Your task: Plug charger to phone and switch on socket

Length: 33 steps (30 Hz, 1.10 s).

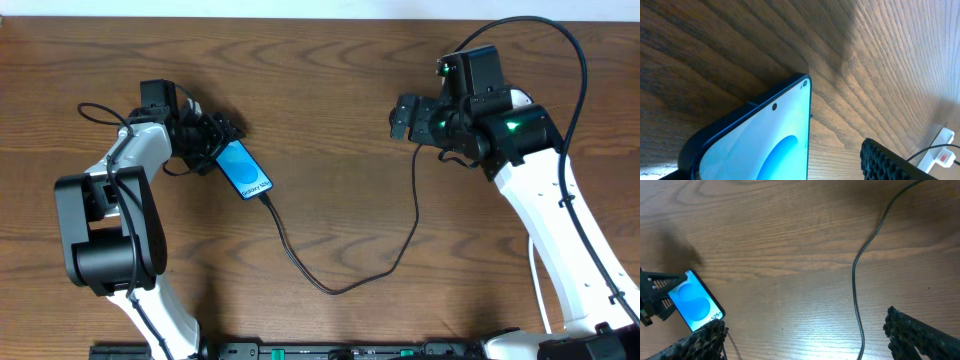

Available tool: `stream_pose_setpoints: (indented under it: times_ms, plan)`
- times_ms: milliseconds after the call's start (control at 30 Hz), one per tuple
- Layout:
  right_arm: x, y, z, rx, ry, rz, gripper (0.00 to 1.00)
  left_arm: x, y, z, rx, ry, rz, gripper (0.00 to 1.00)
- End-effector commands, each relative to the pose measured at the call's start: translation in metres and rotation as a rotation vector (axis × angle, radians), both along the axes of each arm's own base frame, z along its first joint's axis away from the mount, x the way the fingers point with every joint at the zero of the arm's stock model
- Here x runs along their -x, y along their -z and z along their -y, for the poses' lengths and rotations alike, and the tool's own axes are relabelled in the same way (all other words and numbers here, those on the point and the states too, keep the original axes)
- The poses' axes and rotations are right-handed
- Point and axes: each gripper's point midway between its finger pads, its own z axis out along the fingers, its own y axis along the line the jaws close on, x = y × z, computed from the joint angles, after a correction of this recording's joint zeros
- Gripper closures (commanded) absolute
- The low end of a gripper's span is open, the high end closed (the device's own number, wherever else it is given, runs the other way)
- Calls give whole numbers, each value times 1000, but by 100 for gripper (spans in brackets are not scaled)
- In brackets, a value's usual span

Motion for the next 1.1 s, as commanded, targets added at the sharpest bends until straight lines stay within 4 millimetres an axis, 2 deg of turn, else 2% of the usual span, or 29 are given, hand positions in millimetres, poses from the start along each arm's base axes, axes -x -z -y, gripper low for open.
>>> stream_pose_setpoints:
  times_ms: [0,400,900,1067]
  plan:
    - [0,-10,0,6,-8,30,1,23,36,-17,-101,-29,-120,22]
    - [0,-10,0,6,-8,30,1,42,46,-32,-199,-49,-212,22]
    - [0,-10,0,7,-8,30,1,46,48,-36,-227,-35,-220,21]
    - [-1,-11,0,5,-7,36,1,53,44,-52,-335,-16,-238,21]
